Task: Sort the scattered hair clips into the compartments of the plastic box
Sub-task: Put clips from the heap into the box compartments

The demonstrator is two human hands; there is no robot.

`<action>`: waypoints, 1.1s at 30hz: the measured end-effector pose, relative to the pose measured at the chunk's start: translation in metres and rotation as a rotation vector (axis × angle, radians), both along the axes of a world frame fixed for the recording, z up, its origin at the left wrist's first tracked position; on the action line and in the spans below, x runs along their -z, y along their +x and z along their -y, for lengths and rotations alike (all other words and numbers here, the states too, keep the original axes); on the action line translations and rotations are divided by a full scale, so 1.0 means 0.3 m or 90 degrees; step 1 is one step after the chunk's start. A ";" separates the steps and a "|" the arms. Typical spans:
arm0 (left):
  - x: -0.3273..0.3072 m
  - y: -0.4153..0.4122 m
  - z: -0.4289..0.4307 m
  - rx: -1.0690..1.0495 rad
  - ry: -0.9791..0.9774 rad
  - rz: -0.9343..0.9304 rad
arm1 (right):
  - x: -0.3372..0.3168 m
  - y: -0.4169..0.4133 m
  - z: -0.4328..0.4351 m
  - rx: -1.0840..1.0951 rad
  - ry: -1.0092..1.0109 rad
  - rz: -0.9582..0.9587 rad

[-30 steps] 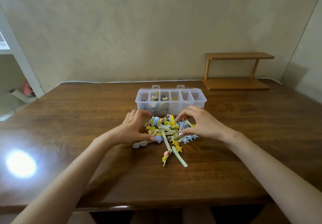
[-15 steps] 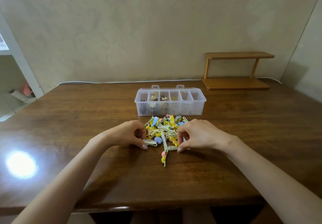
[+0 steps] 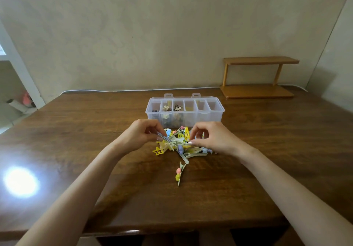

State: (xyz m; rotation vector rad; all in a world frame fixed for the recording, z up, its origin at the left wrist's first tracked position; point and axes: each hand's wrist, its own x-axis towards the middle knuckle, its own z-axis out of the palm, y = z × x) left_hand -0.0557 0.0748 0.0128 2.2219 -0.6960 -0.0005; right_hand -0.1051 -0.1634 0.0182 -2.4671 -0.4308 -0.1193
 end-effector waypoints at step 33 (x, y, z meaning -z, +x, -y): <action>0.100 0.095 0.090 -0.208 -0.002 0.156 | -0.017 0.299 -0.056 0.302 0.017 0.261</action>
